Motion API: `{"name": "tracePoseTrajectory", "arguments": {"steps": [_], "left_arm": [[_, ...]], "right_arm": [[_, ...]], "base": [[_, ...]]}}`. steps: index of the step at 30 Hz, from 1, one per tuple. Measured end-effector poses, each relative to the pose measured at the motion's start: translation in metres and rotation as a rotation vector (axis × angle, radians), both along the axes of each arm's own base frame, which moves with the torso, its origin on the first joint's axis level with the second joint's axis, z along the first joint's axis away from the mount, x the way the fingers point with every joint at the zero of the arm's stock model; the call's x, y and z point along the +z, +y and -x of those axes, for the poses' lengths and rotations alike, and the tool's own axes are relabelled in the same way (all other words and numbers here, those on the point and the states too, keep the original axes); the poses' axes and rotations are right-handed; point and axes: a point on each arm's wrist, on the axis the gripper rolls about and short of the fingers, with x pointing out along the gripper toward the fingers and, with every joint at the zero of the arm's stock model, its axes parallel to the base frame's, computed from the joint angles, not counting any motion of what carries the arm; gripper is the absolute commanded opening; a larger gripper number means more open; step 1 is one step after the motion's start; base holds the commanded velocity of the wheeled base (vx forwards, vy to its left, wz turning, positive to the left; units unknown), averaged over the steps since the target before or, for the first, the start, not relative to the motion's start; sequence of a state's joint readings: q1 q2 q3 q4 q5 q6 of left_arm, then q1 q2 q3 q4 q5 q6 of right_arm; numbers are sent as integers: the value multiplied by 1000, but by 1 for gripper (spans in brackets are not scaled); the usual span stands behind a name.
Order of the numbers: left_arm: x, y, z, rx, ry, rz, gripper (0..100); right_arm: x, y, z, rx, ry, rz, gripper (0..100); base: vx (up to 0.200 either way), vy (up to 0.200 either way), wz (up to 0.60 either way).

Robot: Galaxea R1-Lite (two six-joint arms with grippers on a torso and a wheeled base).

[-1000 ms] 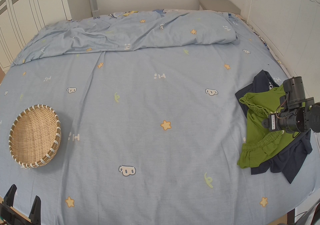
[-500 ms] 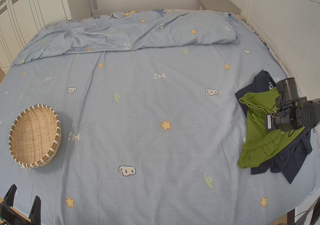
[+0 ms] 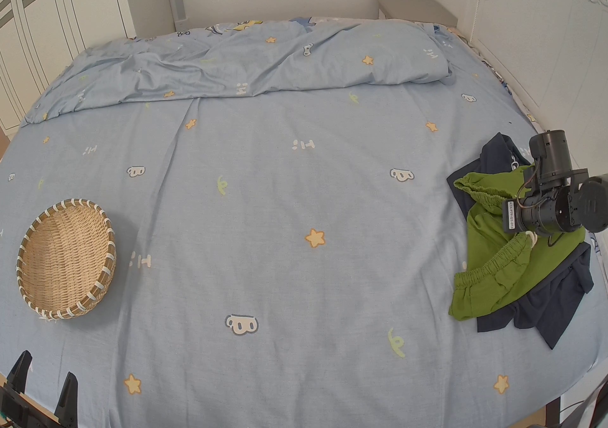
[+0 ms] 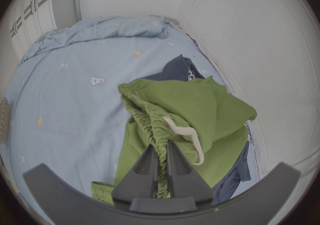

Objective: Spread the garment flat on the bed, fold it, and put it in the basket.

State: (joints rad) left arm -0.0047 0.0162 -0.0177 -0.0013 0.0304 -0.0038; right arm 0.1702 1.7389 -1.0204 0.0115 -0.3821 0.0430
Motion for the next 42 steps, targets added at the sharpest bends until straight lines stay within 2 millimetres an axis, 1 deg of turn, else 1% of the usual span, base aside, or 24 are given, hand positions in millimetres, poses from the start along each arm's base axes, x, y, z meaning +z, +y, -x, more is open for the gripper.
{"name": "tracePoseTrajectory", "arguments": {"steps": [5, 9, 13, 15, 18, 21, 25, 29, 32, 36, 39, 42], "left_arm": [[0, 0, 0, 0, 0, 0, 100], [0, 0, 0, 1, 0, 0, 100], [0, 0, 0, 0, 0, 0, 100], [0, 0, 0, 0, 0, 0, 100], [0, 0, 0, 0, 0, 0, 100], [0, 0, 0, 0, 0, 0, 100], [0, 0, 0, 0, 0, 0, 100], [0, 0, 0, 1, 0, 0, 100], [0, 0, 0, 0, 0, 0, 100], [0, 0, 0, 0, 0, 0, 100], [0, 0, 0, 0, 0, 0, 100], [0, 0, 0, 0, 0, 0, 100]], "right_arm": [[23, 14, -2, 31, -22, -53, 0], [43, 27, 3, 80, 36, -140, 0], [74, 41, 10, 210, 87, -339, 0], [85, 48, 14, 278, 112, -431, 0], [96, 68, 24, 378, 151, -530, 0], [102, 87, 32, 436, 168, -572, 0], [106, 113, 42, 466, 162, -625, 0], [110, 137, 42, 489, 62, -628, 0], [109, 155, 42, 494, -10, -616, 0], [103, 178, 47, 544, 1, -615, 0], [104, 192, 52, 618, 30, -644, 0], [108, 200, 56, 706, 66, -695, 0]], "base": [[0, 0, 0], [0, 0, 0], [0, 0, 0], [0, 0, 0], [0, 0, 0], [0, 0, 0], [0, 0, 0], [0, 0, 0], [0, 0, 0], [0, 0, 0], [0, 0, 0], [0, 0, 0]]}}
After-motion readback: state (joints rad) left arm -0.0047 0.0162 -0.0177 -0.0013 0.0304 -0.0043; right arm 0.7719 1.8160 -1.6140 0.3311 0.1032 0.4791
